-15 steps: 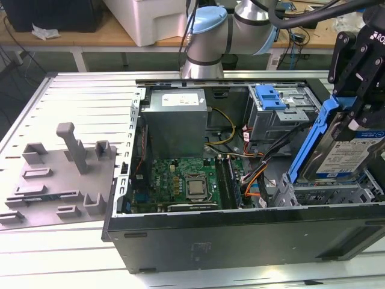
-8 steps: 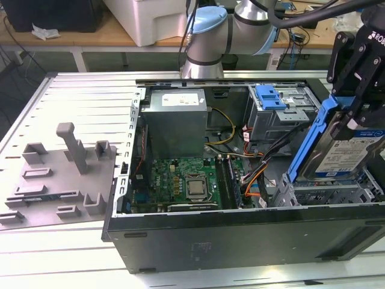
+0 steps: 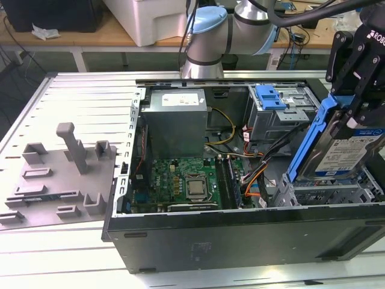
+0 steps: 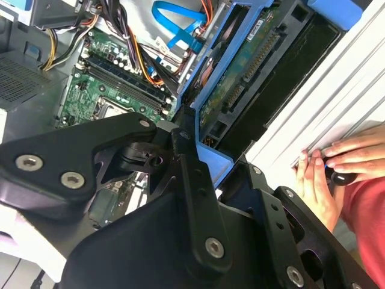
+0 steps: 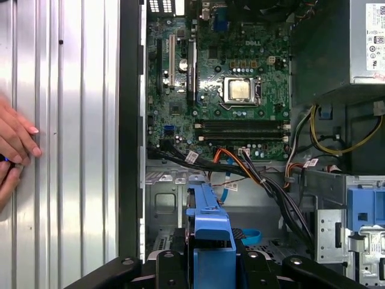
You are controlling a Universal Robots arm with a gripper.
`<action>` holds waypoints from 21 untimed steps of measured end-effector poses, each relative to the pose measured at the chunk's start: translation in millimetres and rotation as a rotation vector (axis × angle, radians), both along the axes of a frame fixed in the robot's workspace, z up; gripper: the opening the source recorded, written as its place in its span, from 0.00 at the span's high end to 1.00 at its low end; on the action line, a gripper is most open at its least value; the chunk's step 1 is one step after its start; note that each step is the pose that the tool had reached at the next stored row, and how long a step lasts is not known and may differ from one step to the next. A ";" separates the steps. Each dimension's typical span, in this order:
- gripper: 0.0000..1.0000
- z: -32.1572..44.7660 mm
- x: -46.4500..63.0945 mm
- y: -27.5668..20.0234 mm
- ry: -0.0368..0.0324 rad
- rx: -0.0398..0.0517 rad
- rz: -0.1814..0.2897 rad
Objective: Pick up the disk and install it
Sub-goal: 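Insert the disk into the insertion slot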
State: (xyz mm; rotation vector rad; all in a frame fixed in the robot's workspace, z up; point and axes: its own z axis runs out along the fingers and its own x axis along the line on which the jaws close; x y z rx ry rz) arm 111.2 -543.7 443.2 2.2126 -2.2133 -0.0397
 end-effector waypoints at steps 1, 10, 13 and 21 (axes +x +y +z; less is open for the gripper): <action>0.63 0.0 0.0 0.0 0.0000 -0.0001 0.000; 0.63 0.3 0.0 -0.4 0.0000 -0.0010 0.001; 0.63 0.3 0.1 -1.1 0.0000 -0.0008 0.001; 0.63 -0.9 0.1 -1.2 0.0000 -0.0009 0.001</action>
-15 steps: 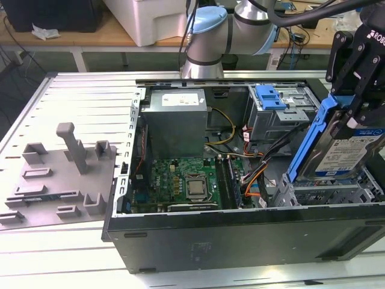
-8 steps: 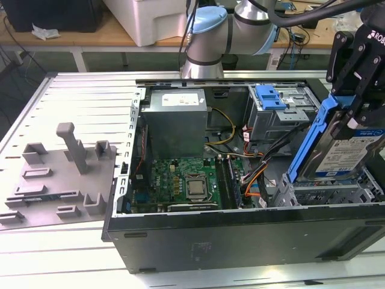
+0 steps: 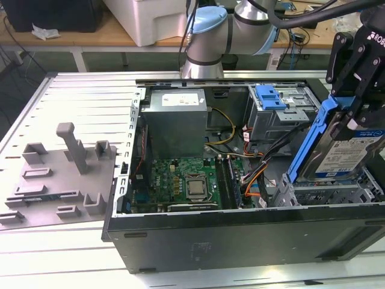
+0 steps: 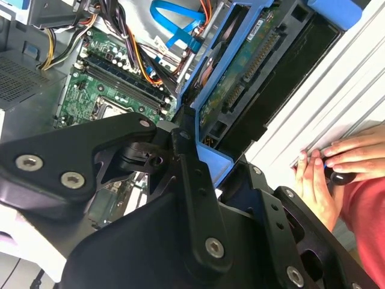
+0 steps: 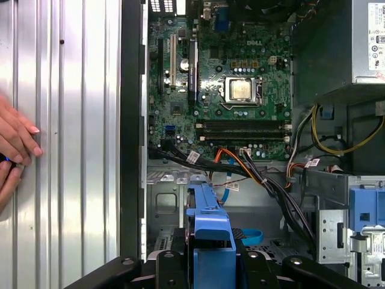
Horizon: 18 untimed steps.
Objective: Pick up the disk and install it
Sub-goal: 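Insert the disk into the insertion slot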
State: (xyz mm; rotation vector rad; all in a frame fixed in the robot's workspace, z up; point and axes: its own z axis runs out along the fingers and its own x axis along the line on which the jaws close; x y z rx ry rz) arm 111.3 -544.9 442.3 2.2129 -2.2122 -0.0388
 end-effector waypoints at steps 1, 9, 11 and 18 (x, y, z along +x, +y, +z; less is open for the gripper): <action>0.63 -0.4 0.0 0.0 0.0000 0.0000 0.000; 0.63 -2.4 0.0 0.0 0.0000 0.0001 0.000; 0.63 -2.9 0.0 0.0 0.0000 0.0001 0.000; 0.63 -5.4 0.0 0.0 0.0000 0.0000 0.000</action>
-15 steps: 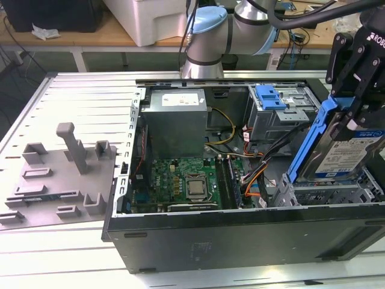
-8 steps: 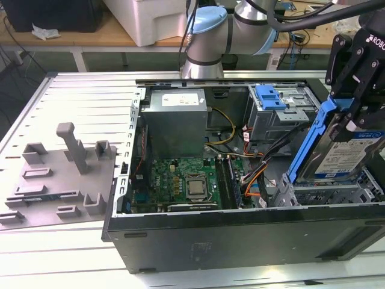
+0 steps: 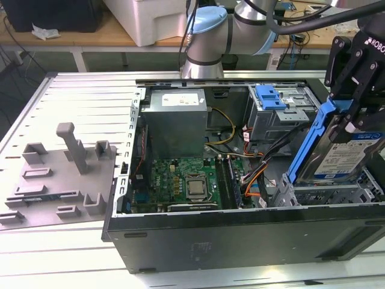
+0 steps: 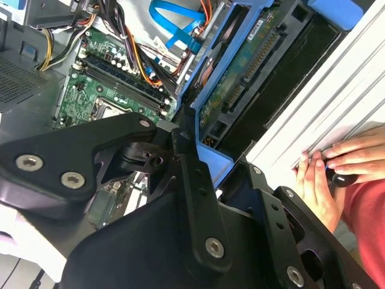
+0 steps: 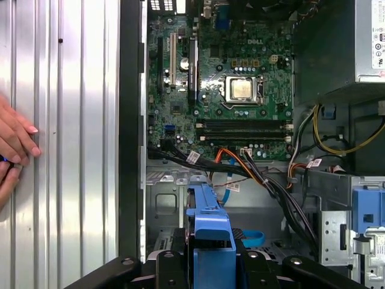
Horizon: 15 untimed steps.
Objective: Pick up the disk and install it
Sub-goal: 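Insert the disk into the insertion slot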
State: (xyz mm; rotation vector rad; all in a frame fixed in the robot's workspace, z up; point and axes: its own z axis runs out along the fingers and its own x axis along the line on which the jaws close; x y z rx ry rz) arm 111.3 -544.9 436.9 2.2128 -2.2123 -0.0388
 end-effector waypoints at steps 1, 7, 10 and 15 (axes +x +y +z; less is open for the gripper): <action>0.63 -0.9 0.0 0.0 0.0000 0.0000 0.000; 0.63 -4.3 0.0 0.0 0.0000 0.0000 0.000; 0.63 -10.3 0.0 0.0 0.0000 0.0000 0.000; 0.63 -12.9 0.0 0.0 0.0000 0.0000 0.000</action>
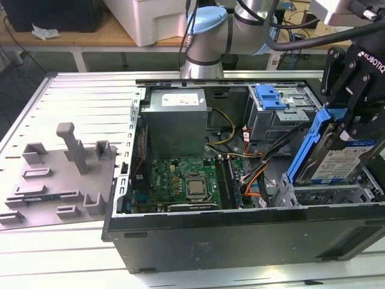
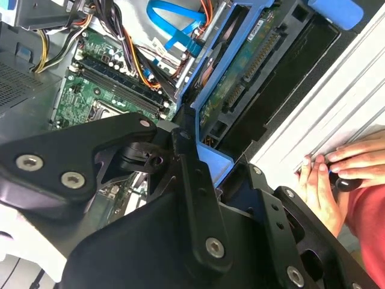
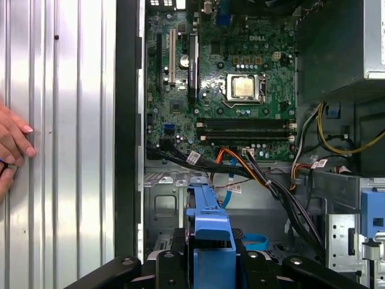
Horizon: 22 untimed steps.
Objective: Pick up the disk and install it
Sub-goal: 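Insert the disk into the insertion slot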
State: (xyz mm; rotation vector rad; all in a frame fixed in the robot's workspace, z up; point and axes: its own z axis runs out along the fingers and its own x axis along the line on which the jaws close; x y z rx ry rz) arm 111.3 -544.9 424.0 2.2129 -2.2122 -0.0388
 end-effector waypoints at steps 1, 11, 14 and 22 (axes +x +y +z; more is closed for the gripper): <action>0.63 -0.6 0.0 0.0 0.0000 0.0000 0.000; 0.63 -5.7 0.0 0.0 0.0000 0.0000 0.000; 0.63 -7.4 0.0 0.0 0.0000 0.0000 0.000; 0.63 -11.8 0.0 0.0 0.0000 0.0000 0.000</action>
